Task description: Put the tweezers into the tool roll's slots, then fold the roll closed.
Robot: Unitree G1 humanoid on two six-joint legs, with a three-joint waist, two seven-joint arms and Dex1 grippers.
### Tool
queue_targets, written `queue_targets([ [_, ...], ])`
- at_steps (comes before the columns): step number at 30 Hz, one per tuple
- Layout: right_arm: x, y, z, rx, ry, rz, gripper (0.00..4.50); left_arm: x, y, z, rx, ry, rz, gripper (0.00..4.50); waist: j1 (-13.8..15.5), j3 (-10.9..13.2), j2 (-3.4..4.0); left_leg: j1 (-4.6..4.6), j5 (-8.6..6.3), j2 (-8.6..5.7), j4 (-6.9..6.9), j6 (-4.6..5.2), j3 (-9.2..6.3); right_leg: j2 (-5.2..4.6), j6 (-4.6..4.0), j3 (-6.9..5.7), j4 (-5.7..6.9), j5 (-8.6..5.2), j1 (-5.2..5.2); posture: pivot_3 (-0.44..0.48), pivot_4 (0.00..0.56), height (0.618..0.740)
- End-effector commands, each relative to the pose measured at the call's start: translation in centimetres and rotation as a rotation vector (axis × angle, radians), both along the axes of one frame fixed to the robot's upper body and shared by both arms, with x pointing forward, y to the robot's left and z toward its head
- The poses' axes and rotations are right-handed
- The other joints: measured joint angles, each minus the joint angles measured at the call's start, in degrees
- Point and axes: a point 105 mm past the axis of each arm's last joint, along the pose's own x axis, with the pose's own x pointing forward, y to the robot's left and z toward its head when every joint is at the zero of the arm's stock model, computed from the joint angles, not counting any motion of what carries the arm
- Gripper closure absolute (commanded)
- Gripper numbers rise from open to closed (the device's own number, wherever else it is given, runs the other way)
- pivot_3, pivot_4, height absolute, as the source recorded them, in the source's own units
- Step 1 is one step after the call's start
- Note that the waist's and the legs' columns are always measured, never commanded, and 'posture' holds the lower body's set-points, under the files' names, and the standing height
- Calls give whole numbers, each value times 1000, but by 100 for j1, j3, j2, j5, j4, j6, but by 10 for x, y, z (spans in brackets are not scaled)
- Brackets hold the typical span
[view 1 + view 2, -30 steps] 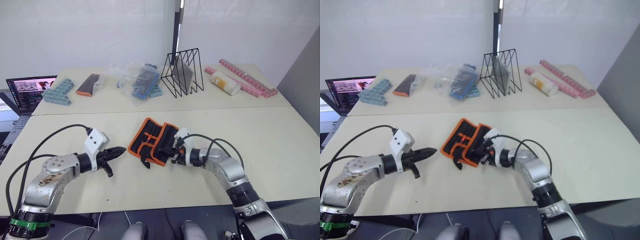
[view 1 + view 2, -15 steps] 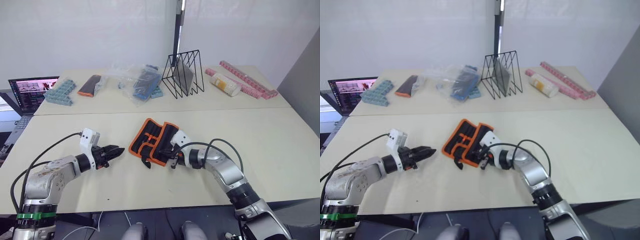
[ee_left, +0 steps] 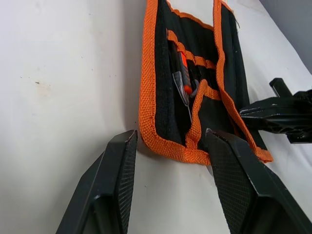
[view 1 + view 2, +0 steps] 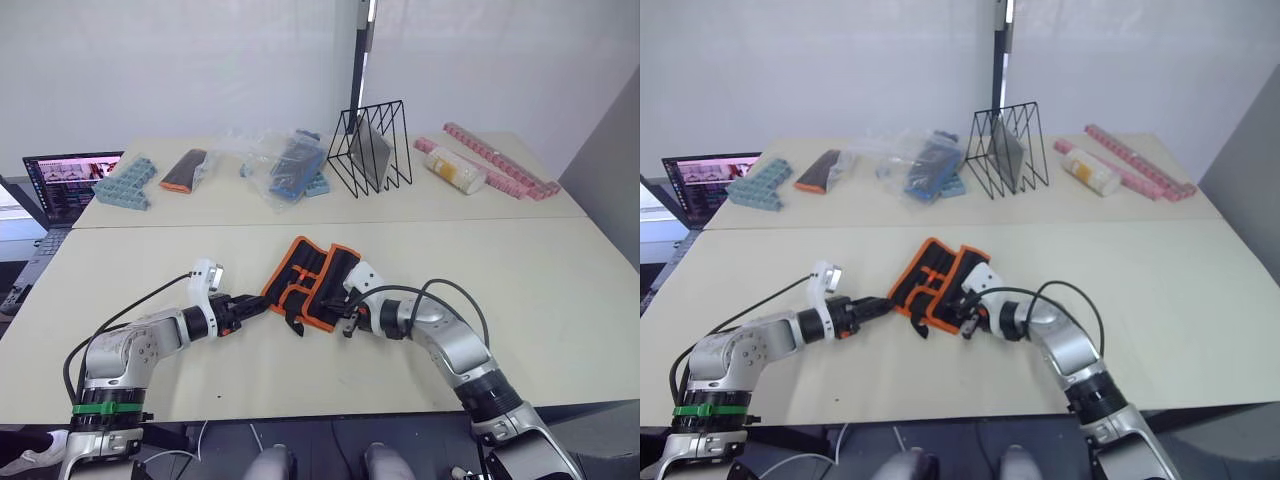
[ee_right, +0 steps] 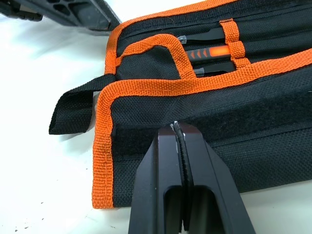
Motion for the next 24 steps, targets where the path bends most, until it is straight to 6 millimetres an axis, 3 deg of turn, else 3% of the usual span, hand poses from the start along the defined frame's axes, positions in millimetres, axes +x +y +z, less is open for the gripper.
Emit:
queue_targets([
  [1, -5, -12, -25, -76, 76, -32, 4500, 8, 1, 19, -52, -43, 13, 2349, 5, -1, -2, -1, 0, -1, 1, 0, 0, -1, 0, -1, 0, 0, 0, 0, 150, 740],
  [7, -7, -15, -27, -86, 79, -34, 4500, 1, -6, 22, -44, -42, -46, 4311, 0, -1, -2, -1, 0, 1, 0, 0, 0, 1, 0, 0, 0, 0, 2, 0, 150, 740],
  [8, -7, -14, -27, -85, 80, -33, 4500, -2, -9, 20, -34, -37, -64, 4472, 0, -1, -2, -1, 0, 1, 0, 0, 0, 1, 0, 0, 0, 0, 3, 0, 150, 740],
  [12, -8, -11, -27, -83, 81, -29, 4500, -13, -25, 12, -4, -31, -144, 4472, 3, -1, -2, 2, 0, 1, 0, 0, -1, 0, 0, 0, -2, 0, 8, 0, 150, 740],
  [19, -9, -12, -29, -90, 85, -29, 4500, -9, -29, 26, -20, -69, -143, 4472, 5, -1, -2, 5, 0, 2, 0, 0, -1, 1, 0, 0, -3, 0, 12, 0, 150, 740],
  [24, -10, -14, -31, -98, 91, -30, 4500, -11, -46, 35, -17, -97, -225, 4472, 12, -1, -2, 5, 0, 0, 0, -1, -2, 1, 0, -3, -5, 0, 15, 0, 150, 740],
])
